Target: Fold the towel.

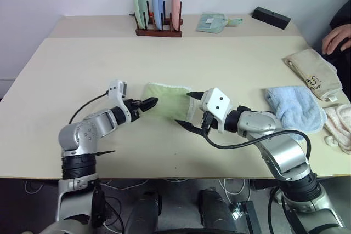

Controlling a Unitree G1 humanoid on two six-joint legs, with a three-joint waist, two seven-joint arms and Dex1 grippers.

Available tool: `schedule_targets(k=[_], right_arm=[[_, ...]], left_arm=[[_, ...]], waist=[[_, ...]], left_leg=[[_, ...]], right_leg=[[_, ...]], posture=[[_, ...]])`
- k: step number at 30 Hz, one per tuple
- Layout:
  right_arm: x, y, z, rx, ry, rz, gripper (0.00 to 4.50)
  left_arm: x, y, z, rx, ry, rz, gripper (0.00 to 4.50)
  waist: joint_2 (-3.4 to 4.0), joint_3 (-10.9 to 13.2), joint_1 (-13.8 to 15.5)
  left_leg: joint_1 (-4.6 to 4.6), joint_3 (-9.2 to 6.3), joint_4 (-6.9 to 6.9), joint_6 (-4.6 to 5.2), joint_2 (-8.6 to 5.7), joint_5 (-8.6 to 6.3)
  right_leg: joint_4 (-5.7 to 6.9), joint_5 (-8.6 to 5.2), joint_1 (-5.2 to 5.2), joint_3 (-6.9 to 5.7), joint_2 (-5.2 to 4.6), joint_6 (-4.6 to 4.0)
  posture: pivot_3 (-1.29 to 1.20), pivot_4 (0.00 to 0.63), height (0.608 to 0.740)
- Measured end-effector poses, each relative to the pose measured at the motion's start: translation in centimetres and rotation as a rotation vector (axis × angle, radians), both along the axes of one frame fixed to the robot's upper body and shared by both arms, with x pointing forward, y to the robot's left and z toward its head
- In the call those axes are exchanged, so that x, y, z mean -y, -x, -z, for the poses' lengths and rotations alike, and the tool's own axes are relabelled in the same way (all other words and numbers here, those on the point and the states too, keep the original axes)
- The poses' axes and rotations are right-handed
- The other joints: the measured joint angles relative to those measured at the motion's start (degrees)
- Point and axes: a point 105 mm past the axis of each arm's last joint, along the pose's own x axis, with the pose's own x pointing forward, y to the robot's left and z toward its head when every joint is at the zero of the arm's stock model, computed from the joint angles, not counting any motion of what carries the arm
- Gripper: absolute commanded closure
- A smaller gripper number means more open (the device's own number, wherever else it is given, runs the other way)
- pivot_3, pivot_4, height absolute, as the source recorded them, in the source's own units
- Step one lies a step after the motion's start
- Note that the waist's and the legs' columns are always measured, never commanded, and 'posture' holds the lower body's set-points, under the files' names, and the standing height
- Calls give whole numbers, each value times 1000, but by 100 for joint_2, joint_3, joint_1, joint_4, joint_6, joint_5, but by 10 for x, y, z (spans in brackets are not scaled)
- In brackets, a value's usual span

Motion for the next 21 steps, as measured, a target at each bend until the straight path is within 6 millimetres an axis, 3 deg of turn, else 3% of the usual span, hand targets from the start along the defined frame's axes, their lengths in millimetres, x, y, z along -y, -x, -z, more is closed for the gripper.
schedule_targets(k=[6,11,13,17,19,21], right_arm=[[6,0,10,-10,32,32,0],[7,2,14,-10,42,32,0],[7,2,14,-3,45,32,0],[8,2,15,4,53,35,0],[8,2,16,6,56,37,0],[7,3,16,13,57,28,0]], left_arm=[[23,8,5,-32,58,46,4296],[14,3,4,41,13,-27,4296],[0,-7,-4,108,-20,-140,4296],[-84,-39,-26,181,24,-614,4296],[-127,-37,-29,203,-10,-806,4296],[-165,-31,-15,135,11,-1030,4296]], waist=[[-2,1,-44],[-3,2,-38],[-3,2,-34],[-13,8,-59],[-13,7,-51],[-15,6,-22]], left_leg=[[0,0,-3,0,2,0],[0,1,-3,0,2,0],[0,1,-2,-1,2,0],[0,2,-5,-1,5,0],[0,3,-6,-1,5,0],[-3,2,-5,-1,4,0]], right_leg=[[5,0,-6,0,1,0],[4,0,-7,1,1,-1],[2,0,-7,1,1,-1],[1,0,-11,1,4,-1],[-1,0,-11,1,3,-1],[-7,0,-10,1,2,0]], posture=[[0,150,740],[0,150,740],[0,150,740],[0,150,740],[0,150,740],[0,150,740]])
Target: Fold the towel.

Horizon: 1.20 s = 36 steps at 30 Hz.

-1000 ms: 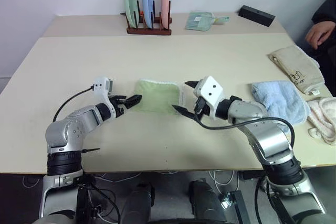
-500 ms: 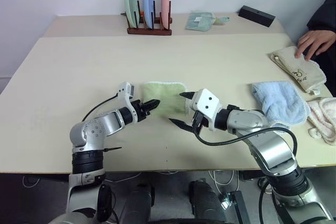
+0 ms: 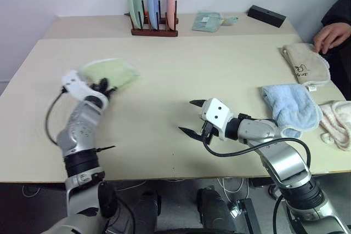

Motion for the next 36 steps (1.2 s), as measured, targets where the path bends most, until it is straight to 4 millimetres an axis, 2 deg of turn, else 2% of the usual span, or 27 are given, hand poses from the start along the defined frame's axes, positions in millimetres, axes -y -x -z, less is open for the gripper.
schedule_targets(k=[2,6,7,8,10,12,14,15,16,19,22,24,26,28,30,33,36], right_arm=[[-2,1,1,1,2,-10,0],[-6,3,2,3,5,-27,0],[-5,2,2,3,6,-26,0],[-5,2,3,1,8,-25,0],[-4,1,5,-5,11,-20,0],[-4,1,5,-3,10,-22,0],[-3,2,6,-2,10,-25,0],[-3,2,7,-6,11,-25,0],[-2,3,8,-10,13,-25,0],[-1,3,9,-12,18,-27,0],[1,3,8,-7,22,-26,0],[9,-2,6,-5,16,4,0],[23,-10,5,-6,10,60,0],[37,-18,2,-8,-8,119,0],[47,-24,-1,-5,-37,161,0],[69,-31,-6,-2,-82,249,0],[95,-36,-10,3,-131,355,0]], left_arm=[[-20,9,20,-67,60,-117,4296],[-19,12,25,-55,122,-145,4296],[-20,14,26,-41,152,-154,3630],[-21,17,26,-24,176,-162,3435],[-21,21,24,13,201,-162,2364],[-21,24,20,37,208,-159,1625],[-23,30,17,56,205,-164,530],[-24,32,16,61,200,-168,181],[-26,36,14,64,192,-171,41],[-30,46,17,49,171,-181,41],[-43,67,20,-1,58,-220,41],[-57,78,13,-50,-118,-223,41],[-58,73,-9,-50,-315,-149,41],[-32,59,-36,14,-483,3,41],[7,46,-46,67,-584,198,41],[74,35,-36,102,-676,516,41],[125,40,-16,118,-744,785,41]], waist=[[-3,0,11],[-15,-1,9],[-15,-1,4],[-15,-1,-4],[-15,-1,-20],[-15,-1,-32],[-15,-1,-43],[-15,-1,-40],[-15,-1,-43],[-15,-1,-32],[-16,-1,-40],[-27,5,-16],[-29,6,44],[-27,5,137],[-24,5,151],[-24,5,106],[-20,6,41]], left_leg=[[-3,0,2,0,-1,0],[1,-1,8,0,-3,0],[2,-1,8,0,-3,0],[3,-1,6,0,-2,0],[6,-1,3,0,-1,0],[6,0,4,0,-1,0],[7,0,3,0,-1,0],[7,0,3,0,0,0],[6,0,3,0,0,0],[6,1,4,0,0,0],[6,1,1,0,0,0],[4,-1,0,0,1,0],[1,-2,4,-1,-1,0],[1,-1,10,-1,-2,0],[5,-1,10,-1,-3,0],[3,3,0,5,-3,-3],[3,3,-18,5,1,-3]], right_leg=[[-3,0,2,0,-1,1],[-11,1,16,-2,-2,1],[-10,1,16,-2,-2,1],[-8,1,16,-2,-1,1],[-5,0,14,-2,-1,1],[-6,1,13,-2,-1,1],[-5,0,13,-1,-1,1],[-5,0,13,-2,-1,1],[-5,0,13,-1,-1,1],[-5,0,13,-1,0,0],[-5,0,11,-1,0,0],[3,-1,6,-2,2,-2],[1,-1,9,-3,1,-5],[-25,-9,29,-4,0,-31],[-54,-6,47,-4,0,-35],[-66,2,43,-1,0,-22],[-54,7,27,-2,1,-12]], posture=[[0,150,740],[0,150,740],[0,150,740],[0,150,740],[0,150,740],[0,150,740],[0,150,740],[0,150,740],[0,150,740],[0,150,740],[0,150,740],[0,150,740],[0,150,740],[0,150,740],[0,150,740],[0,150,740],[0,150,740]])
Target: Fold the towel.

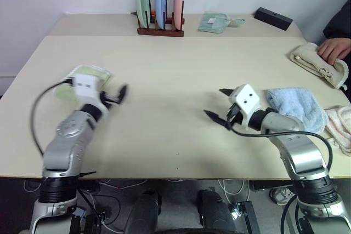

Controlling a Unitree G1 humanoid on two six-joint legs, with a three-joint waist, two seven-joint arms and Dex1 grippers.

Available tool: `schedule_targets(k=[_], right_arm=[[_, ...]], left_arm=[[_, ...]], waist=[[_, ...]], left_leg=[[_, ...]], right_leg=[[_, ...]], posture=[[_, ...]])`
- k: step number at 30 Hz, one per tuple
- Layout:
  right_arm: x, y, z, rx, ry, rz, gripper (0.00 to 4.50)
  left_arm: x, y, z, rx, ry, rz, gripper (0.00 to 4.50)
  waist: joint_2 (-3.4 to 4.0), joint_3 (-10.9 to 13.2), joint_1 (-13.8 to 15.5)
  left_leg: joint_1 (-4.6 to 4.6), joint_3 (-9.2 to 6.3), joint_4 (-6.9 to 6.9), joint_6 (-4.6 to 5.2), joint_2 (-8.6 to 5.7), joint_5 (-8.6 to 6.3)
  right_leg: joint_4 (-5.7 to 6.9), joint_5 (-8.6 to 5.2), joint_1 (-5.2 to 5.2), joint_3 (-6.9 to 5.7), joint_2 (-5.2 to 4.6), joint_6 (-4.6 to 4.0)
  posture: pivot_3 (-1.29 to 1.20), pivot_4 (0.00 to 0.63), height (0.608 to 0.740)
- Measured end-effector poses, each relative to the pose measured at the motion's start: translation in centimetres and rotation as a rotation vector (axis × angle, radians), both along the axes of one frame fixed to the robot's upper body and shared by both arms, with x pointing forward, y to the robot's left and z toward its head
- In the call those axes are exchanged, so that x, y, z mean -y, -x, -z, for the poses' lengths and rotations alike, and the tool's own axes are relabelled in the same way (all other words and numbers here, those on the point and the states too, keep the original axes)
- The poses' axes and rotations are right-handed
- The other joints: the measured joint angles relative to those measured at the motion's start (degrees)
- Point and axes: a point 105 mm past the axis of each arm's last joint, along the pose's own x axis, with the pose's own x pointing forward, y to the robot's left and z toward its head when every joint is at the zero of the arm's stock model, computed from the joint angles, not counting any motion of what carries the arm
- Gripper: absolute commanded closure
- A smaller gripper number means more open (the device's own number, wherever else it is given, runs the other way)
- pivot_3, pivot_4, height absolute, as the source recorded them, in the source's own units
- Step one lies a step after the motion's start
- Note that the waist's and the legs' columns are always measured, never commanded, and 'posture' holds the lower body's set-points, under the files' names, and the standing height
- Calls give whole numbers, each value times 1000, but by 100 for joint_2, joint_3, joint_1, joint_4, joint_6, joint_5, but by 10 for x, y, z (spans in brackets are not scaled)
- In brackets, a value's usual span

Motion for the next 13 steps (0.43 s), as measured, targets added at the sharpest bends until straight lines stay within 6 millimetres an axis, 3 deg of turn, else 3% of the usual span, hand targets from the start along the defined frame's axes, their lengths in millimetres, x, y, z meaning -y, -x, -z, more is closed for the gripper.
schedule_targets(k=[2,5,8,13], right_arm=[[16,0,-1,-4,-30,58,0],[31,7,10,-44,-24,116,0],[34,14,22,-80,-17,125,0],[31,19,19,-66,-15,116,0]], left_arm=[[14,3,13,-27,-44,80,41],[19,5,23,-41,-98,134,41],[19,3,27,-53,-101,138,41],[19,1,27,-33,-106,136,41]], waist=[[1,1,-76],[5,1,-81],[7,2,-64],[7,2,-56]], left_leg=[[1,2,-17,0,3,0],[1,2,-22,1,7,0],[-3,4,-12,1,5,0],[-2,5,10,1,4,0]], right_leg=[[7,0,-14,1,1,1],[19,-1,-23,0,4,1],[17,-1,-18,2,2,1],[17,-1,-6,2,2,2]], posture=[[0,150,740],[0,150,740],[0,150,740],[0,150,740]])
